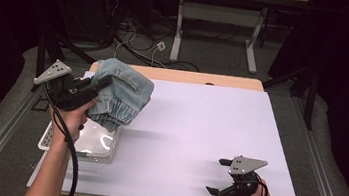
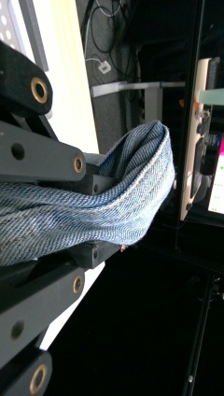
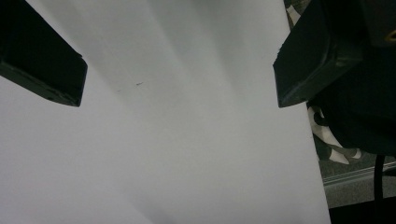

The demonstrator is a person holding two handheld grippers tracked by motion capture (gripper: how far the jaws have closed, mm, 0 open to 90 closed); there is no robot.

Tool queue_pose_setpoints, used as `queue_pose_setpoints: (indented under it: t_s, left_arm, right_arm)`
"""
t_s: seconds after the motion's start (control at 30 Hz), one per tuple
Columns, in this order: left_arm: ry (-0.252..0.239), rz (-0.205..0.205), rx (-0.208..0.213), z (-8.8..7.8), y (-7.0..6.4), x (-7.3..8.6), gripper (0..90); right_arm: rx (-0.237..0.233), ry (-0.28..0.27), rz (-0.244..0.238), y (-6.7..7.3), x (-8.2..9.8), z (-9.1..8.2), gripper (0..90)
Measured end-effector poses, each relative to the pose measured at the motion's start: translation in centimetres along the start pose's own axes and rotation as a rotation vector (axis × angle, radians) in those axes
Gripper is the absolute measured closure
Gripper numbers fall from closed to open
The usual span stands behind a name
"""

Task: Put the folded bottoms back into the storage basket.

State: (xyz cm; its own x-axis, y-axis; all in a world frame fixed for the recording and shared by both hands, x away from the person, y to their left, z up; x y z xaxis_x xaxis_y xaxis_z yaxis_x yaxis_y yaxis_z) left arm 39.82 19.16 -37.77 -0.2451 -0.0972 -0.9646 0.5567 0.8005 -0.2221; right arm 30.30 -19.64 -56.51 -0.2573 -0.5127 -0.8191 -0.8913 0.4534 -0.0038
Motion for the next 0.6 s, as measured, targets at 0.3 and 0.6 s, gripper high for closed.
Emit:
queue_pose_setpoints:
  t_s: [0.3,0.6]
  left_arm:
    - [-0.015,0.0,-0.031,-0.7,0.6,-0.4,74.8]
    - [-0.014,-0.008,-0.064,-1.0,1.5,-0.4,74.8]
  right_arm:
    - [0.001,0.001,0.001,0.0,0.0,0.0,2.2]
    - [0.001,0.002,0.001,0.0,0.0,0.0,2.2]
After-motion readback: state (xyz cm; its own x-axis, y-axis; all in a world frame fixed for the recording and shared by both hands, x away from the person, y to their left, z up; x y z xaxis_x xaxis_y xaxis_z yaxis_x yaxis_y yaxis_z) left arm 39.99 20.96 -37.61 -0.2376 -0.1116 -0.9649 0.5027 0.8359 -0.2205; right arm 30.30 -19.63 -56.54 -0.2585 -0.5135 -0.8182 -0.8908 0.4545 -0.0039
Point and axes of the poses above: each handheld gripper's, and its own axes: z roughly forward along the jaws, x roughly out of its underside, y roughly to its left, the point moved 7 cm from there along z, roughly forward along the jaws, and after that the axes turned 2 degrees about -y, right-handed, at the moved point
